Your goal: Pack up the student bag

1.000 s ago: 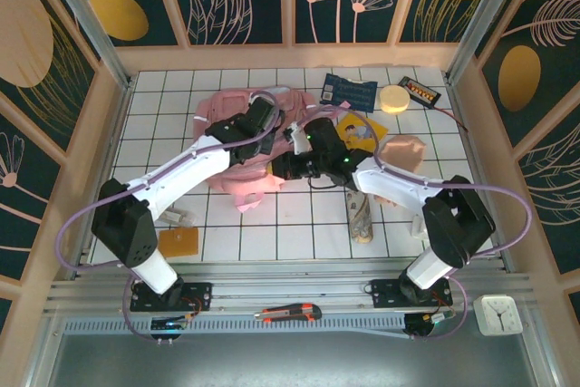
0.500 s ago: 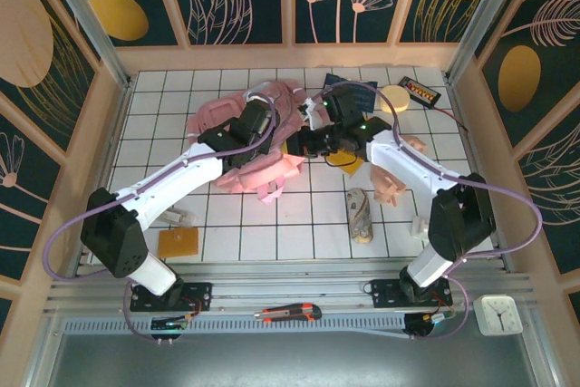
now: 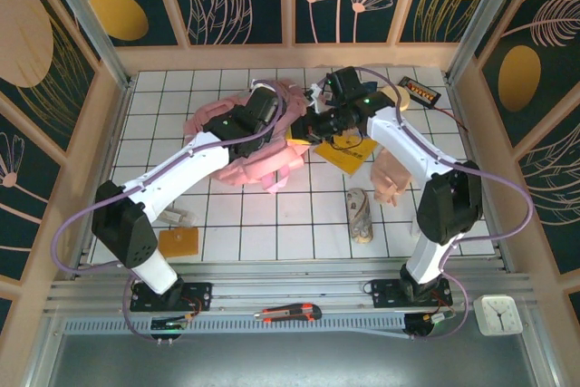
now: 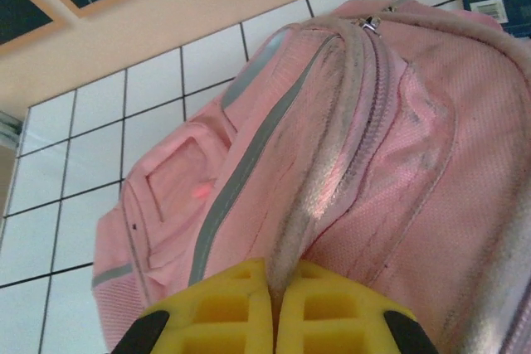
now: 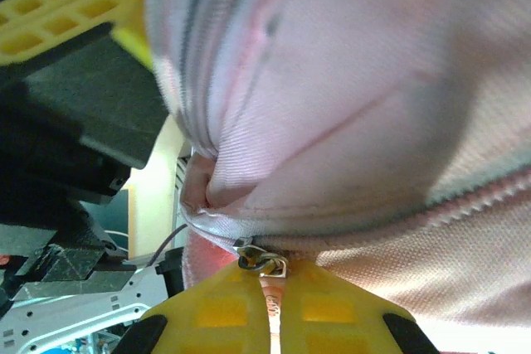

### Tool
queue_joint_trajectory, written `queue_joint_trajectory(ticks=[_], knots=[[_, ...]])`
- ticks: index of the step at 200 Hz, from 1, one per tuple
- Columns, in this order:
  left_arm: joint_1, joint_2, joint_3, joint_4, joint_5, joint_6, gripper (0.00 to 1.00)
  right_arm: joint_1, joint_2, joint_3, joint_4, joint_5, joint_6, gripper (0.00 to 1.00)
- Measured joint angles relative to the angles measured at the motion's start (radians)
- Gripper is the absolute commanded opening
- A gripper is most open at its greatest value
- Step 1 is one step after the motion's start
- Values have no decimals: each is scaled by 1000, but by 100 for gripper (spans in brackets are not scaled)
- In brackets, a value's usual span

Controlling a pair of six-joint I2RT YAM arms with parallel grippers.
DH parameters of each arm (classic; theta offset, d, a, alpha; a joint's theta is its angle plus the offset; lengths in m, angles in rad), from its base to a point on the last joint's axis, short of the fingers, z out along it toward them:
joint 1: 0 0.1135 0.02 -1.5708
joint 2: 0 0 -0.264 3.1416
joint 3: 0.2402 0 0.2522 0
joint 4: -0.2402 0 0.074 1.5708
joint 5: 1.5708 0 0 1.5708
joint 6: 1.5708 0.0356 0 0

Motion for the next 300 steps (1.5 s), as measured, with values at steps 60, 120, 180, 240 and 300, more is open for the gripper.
queue_joint_trajectory(ticks=[60, 120, 180, 240, 300], knots=[[-6, 0, 2, 27, -42, 33, 0, -61, -3, -11, -45, -40, 90, 0], [-4, 27, 70, -70, -20, -53, 0, 48, -41, -180, 152, -111, 327, 0], [-1, 33, 76, -89, 35, -140, 0, 126, -97, -269, 269, -18, 457, 0], [6, 66, 132, -139, 77, -216, 0, 231, -100, -242, 315, 146, 508, 0], [7, 239, 371, -192, 120, -262, 0, 302, -236, -420, 525, 453, 572, 0]])
